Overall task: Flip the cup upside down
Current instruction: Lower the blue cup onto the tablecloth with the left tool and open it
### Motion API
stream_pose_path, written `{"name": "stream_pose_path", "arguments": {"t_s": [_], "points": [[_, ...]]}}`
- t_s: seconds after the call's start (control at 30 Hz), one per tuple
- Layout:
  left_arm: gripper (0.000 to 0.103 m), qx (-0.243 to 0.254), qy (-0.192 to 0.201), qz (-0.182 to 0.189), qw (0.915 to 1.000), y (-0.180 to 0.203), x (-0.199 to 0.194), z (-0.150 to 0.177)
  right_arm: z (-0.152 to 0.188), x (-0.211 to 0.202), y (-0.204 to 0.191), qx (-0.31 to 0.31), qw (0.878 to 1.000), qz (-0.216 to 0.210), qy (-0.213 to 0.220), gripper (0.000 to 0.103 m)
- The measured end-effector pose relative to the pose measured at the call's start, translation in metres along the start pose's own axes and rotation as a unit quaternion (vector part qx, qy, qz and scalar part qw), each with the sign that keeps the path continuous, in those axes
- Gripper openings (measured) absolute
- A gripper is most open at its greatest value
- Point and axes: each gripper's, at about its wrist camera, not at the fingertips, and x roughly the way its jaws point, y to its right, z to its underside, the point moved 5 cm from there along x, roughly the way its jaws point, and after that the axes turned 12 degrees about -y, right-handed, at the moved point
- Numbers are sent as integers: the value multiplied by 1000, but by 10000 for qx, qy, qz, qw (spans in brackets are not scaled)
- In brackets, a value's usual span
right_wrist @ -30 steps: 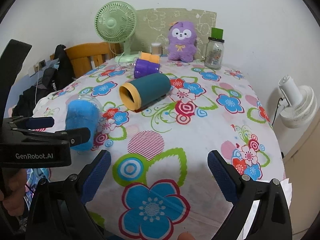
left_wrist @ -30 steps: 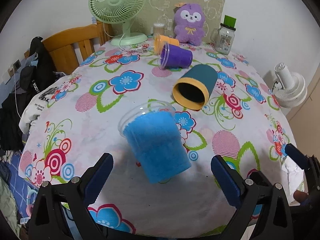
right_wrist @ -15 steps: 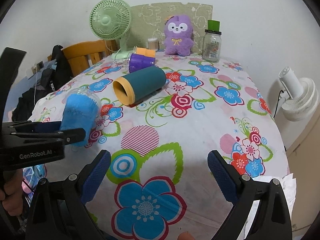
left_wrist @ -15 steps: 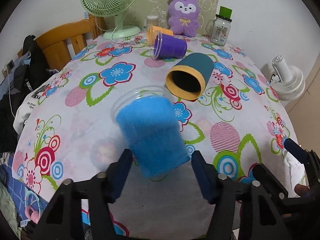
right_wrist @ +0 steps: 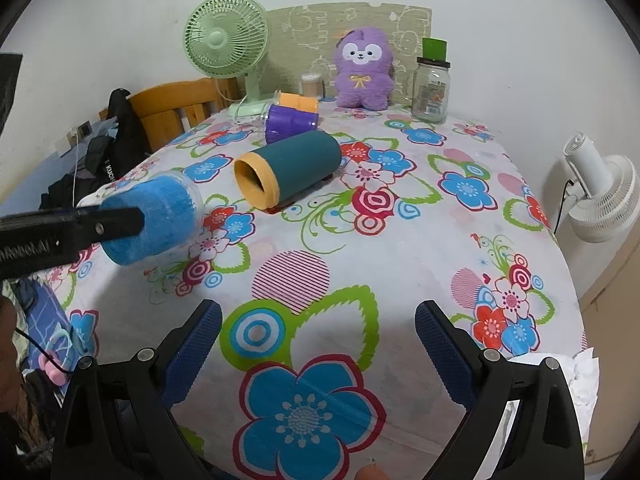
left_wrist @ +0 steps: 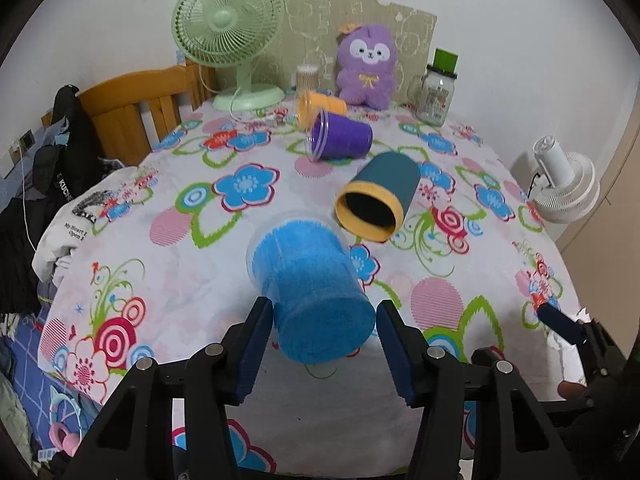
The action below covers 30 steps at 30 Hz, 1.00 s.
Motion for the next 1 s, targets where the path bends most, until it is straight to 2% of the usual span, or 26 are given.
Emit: {"name": "stream_pose_path", "arguments": {"t_s": [0.13,0.23,0.37,0.53,0.73,0.87,1.0], "points": [[55,-67,155,7,9999,-6,-12,-5,-2,-1,-6,-85,10000,-6,0,98],[42,-99,247,1,9996,-11,-22,-9,-4,-3,-12,-158,9999,-13,28,98],[42,-128,389,0,9992,-16,-33,-12,-8,-5,-21,-268,9996,-16,70,98],[42,-168,389,25,9991,-22,-35,-11,-12,-7,-29,-364,9993,0,111,98],[45,-288,350,64,9990,-32,-34,-8,-12,-5,-32,-371,9993,33,52,98],[54,-391,297,111,9987,-39,-32,-6,-13,-3,-35,-405,9992,41,27,98],[58,-436,277,130,9986,-44,-31,-4,-14,-1,-40,-428,9991,34,-2,98]]}}
